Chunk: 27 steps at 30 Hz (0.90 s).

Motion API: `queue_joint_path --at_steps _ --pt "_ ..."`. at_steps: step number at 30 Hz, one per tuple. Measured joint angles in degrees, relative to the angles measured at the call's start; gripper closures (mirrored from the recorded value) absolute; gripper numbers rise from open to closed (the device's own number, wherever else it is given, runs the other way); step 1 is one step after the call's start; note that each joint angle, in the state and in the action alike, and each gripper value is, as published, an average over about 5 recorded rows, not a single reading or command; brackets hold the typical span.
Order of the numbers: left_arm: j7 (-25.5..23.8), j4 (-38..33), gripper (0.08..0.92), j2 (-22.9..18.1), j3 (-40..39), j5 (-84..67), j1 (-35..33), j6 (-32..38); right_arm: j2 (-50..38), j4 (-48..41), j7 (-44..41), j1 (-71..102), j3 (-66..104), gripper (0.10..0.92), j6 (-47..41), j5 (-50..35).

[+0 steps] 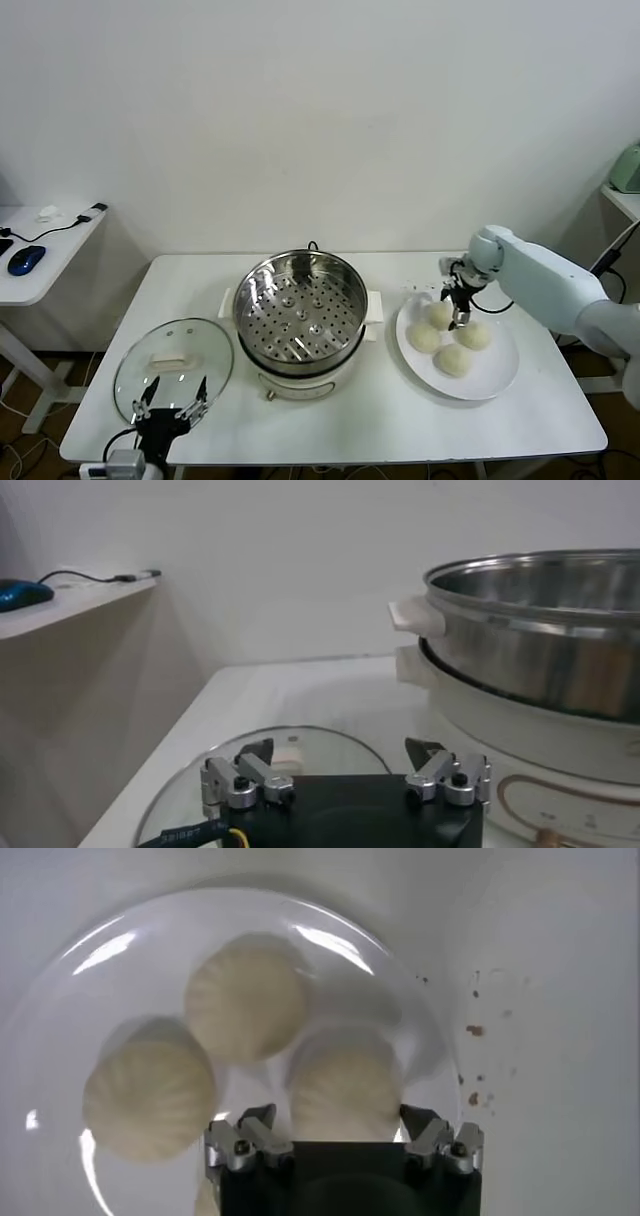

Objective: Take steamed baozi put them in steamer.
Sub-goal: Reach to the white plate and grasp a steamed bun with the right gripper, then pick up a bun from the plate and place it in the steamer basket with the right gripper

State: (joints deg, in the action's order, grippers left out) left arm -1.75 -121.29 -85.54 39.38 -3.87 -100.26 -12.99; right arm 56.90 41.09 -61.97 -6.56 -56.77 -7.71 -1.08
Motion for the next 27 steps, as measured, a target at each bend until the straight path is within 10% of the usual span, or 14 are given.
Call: queue_joint_path --at_steps 27 --pt "-0.30 -1.55 0.177 0.47 -1.01 0.72 0.07 0.05 1.26 21.32 -2.40 -30.54 -19.11 0.355 8.33 -18.17"
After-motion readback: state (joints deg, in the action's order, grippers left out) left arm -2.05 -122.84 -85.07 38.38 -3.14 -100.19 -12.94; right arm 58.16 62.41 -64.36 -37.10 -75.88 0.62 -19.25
